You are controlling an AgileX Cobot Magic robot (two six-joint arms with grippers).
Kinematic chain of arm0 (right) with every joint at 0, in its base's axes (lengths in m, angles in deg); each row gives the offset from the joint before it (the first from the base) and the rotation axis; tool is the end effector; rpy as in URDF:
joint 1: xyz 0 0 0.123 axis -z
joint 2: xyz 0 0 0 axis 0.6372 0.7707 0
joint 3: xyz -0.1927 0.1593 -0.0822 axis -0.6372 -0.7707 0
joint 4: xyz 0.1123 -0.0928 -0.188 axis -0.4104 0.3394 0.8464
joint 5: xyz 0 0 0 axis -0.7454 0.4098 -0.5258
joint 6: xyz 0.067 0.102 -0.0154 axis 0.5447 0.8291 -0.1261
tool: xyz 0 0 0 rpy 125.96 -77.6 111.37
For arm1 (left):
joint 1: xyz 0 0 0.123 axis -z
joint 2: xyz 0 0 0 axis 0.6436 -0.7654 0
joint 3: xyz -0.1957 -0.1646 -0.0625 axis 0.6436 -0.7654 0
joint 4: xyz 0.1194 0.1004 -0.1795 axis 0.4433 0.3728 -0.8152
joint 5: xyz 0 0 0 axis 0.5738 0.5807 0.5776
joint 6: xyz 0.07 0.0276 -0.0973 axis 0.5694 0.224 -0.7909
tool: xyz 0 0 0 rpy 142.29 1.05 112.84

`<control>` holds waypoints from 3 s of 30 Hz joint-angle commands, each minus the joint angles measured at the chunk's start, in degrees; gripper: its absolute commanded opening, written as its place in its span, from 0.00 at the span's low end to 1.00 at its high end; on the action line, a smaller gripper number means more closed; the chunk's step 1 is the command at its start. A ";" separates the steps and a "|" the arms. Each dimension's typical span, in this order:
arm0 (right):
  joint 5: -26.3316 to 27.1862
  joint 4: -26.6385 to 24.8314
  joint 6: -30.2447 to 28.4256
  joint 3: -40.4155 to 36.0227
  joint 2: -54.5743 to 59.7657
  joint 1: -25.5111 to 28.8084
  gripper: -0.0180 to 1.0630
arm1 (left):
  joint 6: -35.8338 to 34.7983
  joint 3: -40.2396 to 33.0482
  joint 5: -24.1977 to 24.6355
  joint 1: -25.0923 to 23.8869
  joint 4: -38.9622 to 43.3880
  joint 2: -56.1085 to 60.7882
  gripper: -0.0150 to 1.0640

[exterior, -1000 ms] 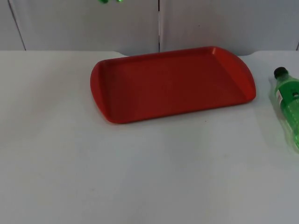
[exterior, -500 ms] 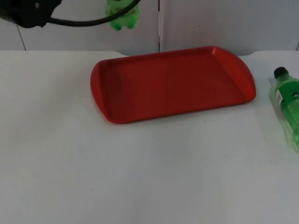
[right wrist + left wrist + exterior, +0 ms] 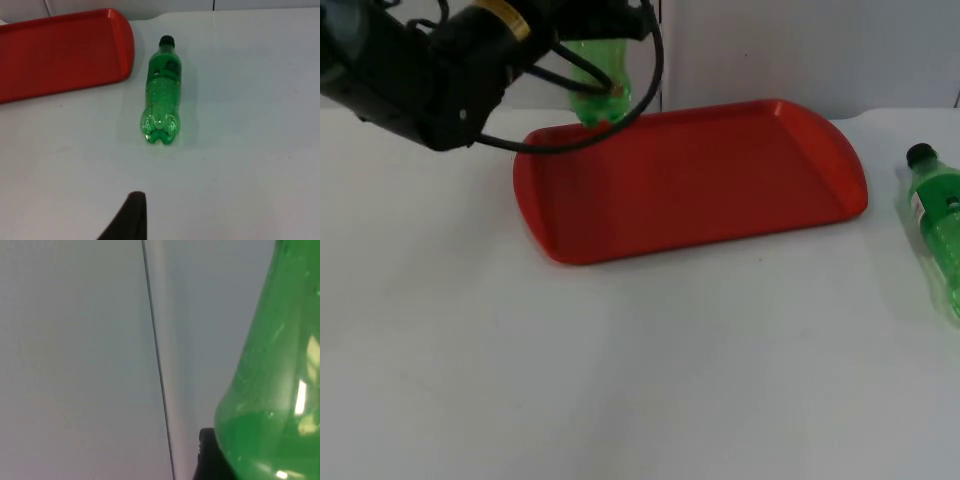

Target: Place the bottle upright on the tray.

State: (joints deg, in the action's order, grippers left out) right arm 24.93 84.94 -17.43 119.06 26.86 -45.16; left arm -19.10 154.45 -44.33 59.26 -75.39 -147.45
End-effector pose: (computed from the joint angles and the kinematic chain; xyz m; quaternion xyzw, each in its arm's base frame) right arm 0.0312 -0.0047 0.2580 -0.0061 0.8561 0.0097 0.5167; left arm 0.4466 -0.1748 0.1701 0.1885 0.6320 -0.1454 0.7375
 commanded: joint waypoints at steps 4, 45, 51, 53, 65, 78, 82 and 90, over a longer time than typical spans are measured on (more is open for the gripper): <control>0.41 -0.21 -0.25 -0.02 -0.22 0.46 0.99 | -0.05 4.69 -1.68 0.10 -1.17 -4.36 0.02; 0.41 -0.21 -0.25 -0.02 -0.22 0.46 0.99 | -0.41 12.29 -3.84 0.10 -0.26 -17.58 0.41; 0.41 -0.21 -0.25 -0.02 -0.22 0.46 0.99 | -0.41 12.29 -3.84 0.10 -0.26 -17.58 0.69; 0.41 -0.21 -0.25 -0.02 -0.22 0.46 0.99 | -0.41 12.29 -3.84 0.10 -0.26 -17.58 0.70; 0.41 -0.21 -0.25 -0.02 -0.22 0.46 0.99 | -0.41 12.29 -4.94 0.10 1.56 -17.58 0.71; 0.41 -0.21 -0.25 -0.02 -0.22 0.46 0.99 | -0.41 12.04 -4.22 0.10 1.80 -17.58 0.99; 0.41 -0.21 -0.25 -0.02 -0.22 0.46 0.99 | -0.41 12.04 -3.12 0.10 0.37 -17.58 0.99; 0.41 -0.21 -0.25 -0.02 -0.22 0.46 0.99 | -0.41 8.49 -6.86 0.10 -5.43 -17.58 0.99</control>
State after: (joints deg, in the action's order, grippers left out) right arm 24.93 84.94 -17.43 119.06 26.86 -45.16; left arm -19.10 163.80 -49.51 59.26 -79.44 -165.40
